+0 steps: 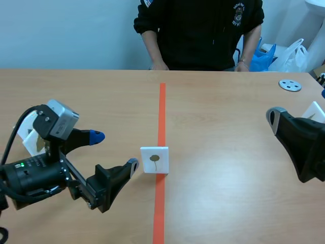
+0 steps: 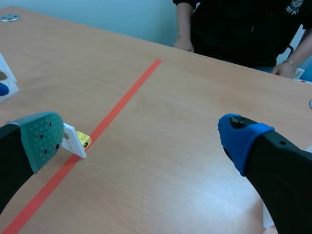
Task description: Sort the leaf by its shape. The table is split by an orange tape line. A compound leaf with several leaflets goes to the left side, a simple leaf with one blade goes to the right side. Return to the home posture when a red brick is placed on the table.
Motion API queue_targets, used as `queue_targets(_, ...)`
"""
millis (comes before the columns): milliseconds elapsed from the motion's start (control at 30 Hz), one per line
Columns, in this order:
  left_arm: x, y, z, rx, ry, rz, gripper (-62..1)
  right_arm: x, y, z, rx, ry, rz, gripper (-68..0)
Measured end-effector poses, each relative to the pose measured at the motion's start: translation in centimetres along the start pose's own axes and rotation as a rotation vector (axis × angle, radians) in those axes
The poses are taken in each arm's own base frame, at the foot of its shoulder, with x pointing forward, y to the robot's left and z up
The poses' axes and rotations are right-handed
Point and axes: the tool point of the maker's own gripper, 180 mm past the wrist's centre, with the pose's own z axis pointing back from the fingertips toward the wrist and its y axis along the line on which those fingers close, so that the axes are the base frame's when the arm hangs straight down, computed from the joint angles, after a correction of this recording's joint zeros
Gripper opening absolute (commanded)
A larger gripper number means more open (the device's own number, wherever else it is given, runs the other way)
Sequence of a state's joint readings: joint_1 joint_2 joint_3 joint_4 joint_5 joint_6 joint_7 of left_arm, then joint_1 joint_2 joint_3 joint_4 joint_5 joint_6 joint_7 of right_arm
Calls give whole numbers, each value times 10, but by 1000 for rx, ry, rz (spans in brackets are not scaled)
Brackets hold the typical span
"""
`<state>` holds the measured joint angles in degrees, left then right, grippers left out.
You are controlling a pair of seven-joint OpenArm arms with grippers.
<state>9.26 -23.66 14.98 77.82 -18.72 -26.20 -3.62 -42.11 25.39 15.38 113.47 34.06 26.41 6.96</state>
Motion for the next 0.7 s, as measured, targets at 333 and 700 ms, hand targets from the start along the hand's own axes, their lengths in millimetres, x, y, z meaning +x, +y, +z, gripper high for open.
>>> queue_targets(333,-21,-18,-46,-91,-11,-22,14,0,0,0,0,0,0,4)
queue_targets(700,-31,-43,-85,-207,-24,-95,14,0,0,0,-1,0,0,4)
